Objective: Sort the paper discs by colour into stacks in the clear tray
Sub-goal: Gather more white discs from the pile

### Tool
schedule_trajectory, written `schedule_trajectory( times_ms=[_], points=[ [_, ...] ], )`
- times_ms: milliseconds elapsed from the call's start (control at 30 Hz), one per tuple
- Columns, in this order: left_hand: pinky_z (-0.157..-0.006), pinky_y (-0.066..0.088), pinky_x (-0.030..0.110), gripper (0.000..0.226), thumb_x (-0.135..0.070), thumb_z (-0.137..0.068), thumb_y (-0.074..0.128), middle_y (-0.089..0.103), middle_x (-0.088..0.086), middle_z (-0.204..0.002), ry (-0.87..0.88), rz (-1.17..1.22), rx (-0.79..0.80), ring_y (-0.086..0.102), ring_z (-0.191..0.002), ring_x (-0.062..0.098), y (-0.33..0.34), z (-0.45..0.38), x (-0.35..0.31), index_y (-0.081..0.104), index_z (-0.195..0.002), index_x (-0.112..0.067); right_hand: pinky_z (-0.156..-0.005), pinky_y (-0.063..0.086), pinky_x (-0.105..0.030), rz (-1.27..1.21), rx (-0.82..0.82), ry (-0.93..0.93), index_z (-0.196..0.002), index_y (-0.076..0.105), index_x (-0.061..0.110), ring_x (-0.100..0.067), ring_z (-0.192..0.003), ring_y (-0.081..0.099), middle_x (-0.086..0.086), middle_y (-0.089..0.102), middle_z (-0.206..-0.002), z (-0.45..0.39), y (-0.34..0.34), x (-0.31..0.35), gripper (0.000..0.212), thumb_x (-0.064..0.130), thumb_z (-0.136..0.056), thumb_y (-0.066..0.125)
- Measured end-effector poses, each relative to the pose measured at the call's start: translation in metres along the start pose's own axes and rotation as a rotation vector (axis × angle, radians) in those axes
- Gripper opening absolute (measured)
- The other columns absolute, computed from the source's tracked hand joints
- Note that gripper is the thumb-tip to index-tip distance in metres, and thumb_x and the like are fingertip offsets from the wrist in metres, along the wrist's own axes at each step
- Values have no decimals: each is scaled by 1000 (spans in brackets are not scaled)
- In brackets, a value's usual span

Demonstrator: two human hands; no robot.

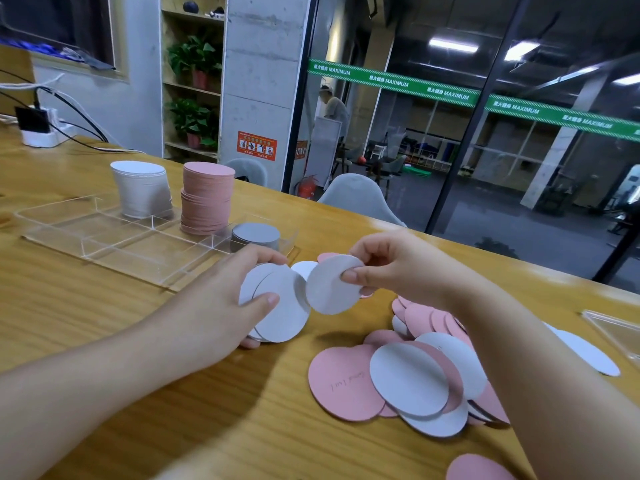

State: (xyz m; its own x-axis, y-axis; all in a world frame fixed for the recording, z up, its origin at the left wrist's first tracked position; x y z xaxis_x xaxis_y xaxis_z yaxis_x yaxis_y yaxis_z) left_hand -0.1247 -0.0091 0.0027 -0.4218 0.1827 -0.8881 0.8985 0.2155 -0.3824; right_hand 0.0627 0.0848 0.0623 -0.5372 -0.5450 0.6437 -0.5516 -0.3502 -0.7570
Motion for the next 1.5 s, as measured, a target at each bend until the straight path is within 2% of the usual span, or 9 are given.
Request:
schedule_trajectory(
  times_ms=[133,367,567,667,867,1100,1233,1333,1500],
  points=[
    [-60,59,29,33,-20,-89,59,48,-21,-115,12,25,3,66,-71,3,1,-1,2,52,-101,-51,-74,57,-35,26,-37,13,-85,62,7,-13,-68,69,-11,68,-83,-2,9,3,13,15,-82,72],
    [-60,58,25,33,-24,-88,61,45,-18,-120,28,26,24,62,-79,-2,3,1,0,50,-105,-50,-66,55,-27,62,-19,-62,-74,61,15,-13,-62,64,-4,69,-72,-7,36,12,15,21,-81,73],
    [-65,57,23,35,-24,-91,57,42,-23,-124,46,-83,40,62,-75,-4,2,2,-3,45,-111,-50,-77,45,-24,265,-249,-49,-96,68,24,-4,-88,58,12,69,-98,-10,27,-4,18,34,-95,53],
    [-58,51,14,35,-24,-91,56,45,-20,-119,47,-103,39,61,-74,-4,1,2,-4,43,-107,-51,-91,29,-22,428,-174,20,-127,54,21,-14,-119,41,7,54,-128,-15,36,-21,34,35,-97,48],
    [-58,50,13,35,-25,-91,56,44,-24,-112,48,-114,49,62,-72,1,1,2,-4,42,-107,-52,-95,31,-38,606,-3,109,-115,49,17,-23,-124,30,7,45,-133,-34,65,-32,32,40,-98,33],
    [-62,56,20,36,-23,-92,55,40,-25,-118,38,-72,69,61,-77,4,1,1,-3,43,-114,-48,-116,3,-46,665,168,88,-142,30,20,-15,-146,1,9,20,-154,-39,72,-34,47,39,-101,16],
    [-65,56,23,36,-24,-92,55,40,-24,-115,44,-101,78,64,-76,7,0,2,-5,42,-114,-49,-112,7,-47,646,189,77,-128,45,18,-15,-141,19,5,41,-140,-34,67,-28,41,36,-101,20],
    [-67,55,21,35,-25,-92,55,40,-22,-116,45,-105,79,63,-79,8,-1,2,-5,41,-114,-49,-100,34,-43,656,198,100,-112,54,16,-25,-111,49,-2,55,-117,-39,58,-24,27,24,-99,31],
    [-67,55,22,35,-24,-92,54,40,-19,-122,42,-103,87,63,-84,8,-1,2,-4,41,-115,-48,-90,46,-42,739,183,130,-113,59,12,-28,-104,54,-7,54,-122,-62,49,-14,26,10,-95,41]
  ],
)
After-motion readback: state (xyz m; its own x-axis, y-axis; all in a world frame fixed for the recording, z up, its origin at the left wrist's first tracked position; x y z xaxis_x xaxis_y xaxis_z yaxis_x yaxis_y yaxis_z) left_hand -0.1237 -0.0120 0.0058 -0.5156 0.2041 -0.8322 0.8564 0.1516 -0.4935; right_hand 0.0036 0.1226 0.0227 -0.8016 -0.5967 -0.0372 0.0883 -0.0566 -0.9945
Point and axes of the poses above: each hand's wrist, its own z-axis away from the middle knuckle, its own y-axis out of the palm, x = y × z, the point moved 3 cm from there along -z, towards the middle knuckle
